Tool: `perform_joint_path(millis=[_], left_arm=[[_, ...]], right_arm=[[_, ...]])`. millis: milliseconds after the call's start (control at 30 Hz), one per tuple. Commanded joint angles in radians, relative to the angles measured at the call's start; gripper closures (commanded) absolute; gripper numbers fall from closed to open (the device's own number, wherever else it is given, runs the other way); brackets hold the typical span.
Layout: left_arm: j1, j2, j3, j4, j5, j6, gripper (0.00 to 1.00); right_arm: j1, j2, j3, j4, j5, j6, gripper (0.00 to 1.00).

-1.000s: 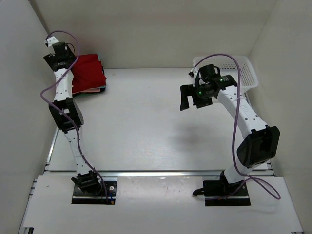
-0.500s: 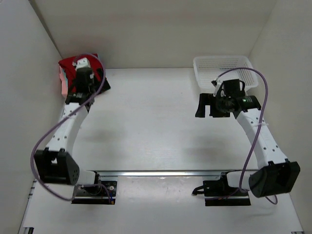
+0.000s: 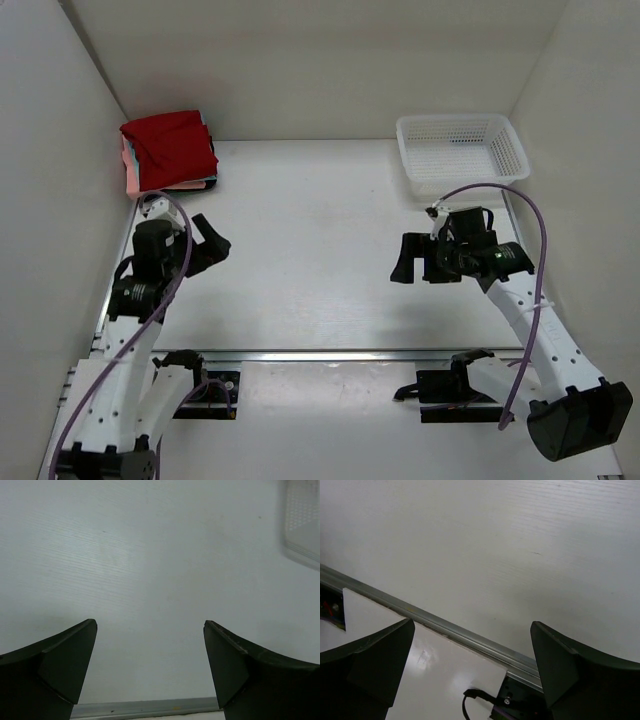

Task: Fold and stack the t-shirts
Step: Put the neatly folded tshirt into the corner of the board with the left arm

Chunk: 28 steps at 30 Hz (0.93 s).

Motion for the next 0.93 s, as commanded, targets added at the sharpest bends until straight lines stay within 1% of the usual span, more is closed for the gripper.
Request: perform_joint_path(millis=[0,33,133,200,267,333,400,433,500,567,700,767,800,867,900], left_arm=[[-0.037,-0.087,-0.033,-0.026,0.077,-0.056,0.02],[-0.032,-0.105,-0.043,-0.023,0.097,-0.072,0.01],[-0.015,-0.124,-0.066,-0.017,0.171,-0.054,0.01],[-0.017,-0.128,-0.070,-0.009,0.183,-0.055,0.01],[-0.024,-0.133,-0.078,0.000,0.217,-0.060,0.01],[-0.029,-0.139,-0.079,0.029,0.241,-0.060,0.01],[-0.026,-0.151,-0.095,0.054,0.263,-0.070,0.02],[-0.026,-0.151,-0.099,0.064,0.270,-0.078,0.01],[-0.020,-0.141,-0.097,0.063,0.284,-0.077,0.01],[-0.024,-0.121,-0.089,0.055,0.281,-0.060,0.01],[-0.014,-0.089,-0.073,0.037,0.267,-0.024,0.02],[-0.018,-0.075,-0.058,0.040,0.260,-0.003,0.02],[-0.009,-0.069,-0.060,0.041,0.254,0.003,0.01],[-0.021,-0.058,-0.035,0.028,0.234,0.022,0.01],[-0.026,-0.043,-0.027,0.028,0.231,0.028,0.01]], right_arm=[[0.023,-0.048,-0.016,0.069,-0.030,0.071,0.01],[0.021,-0.059,-0.013,0.074,-0.035,0.074,0.01],[0.026,-0.087,-0.022,0.075,-0.032,0.080,0.01],[0.025,-0.076,-0.014,0.062,-0.030,0.056,0.01],[0.029,-0.032,0.047,0.029,-0.043,0.023,0.01],[0.011,0.047,0.113,-0.017,-0.053,-0.035,0.01],[-0.001,0.097,0.156,-0.046,-0.043,-0.037,0.01],[-0.006,0.138,0.189,-0.049,-0.043,-0.052,0.01],[0.012,0.172,0.243,-0.069,-0.004,-0.044,0.01],[0.024,0.196,0.278,-0.070,-0.007,-0.046,0.01],[0.008,0.199,0.262,-0.014,-0.078,-0.043,0.01],[0.009,0.200,0.269,-0.001,-0.076,-0.056,0.01],[0.012,0.199,0.288,-0.017,-0.058,-0.066,0.01],[0.066,0.249,0.332,-0.064,0.073,-0.088,0.00],[0.089,0.245,0.360,-0.067,0.120,-0.078,0.01]])
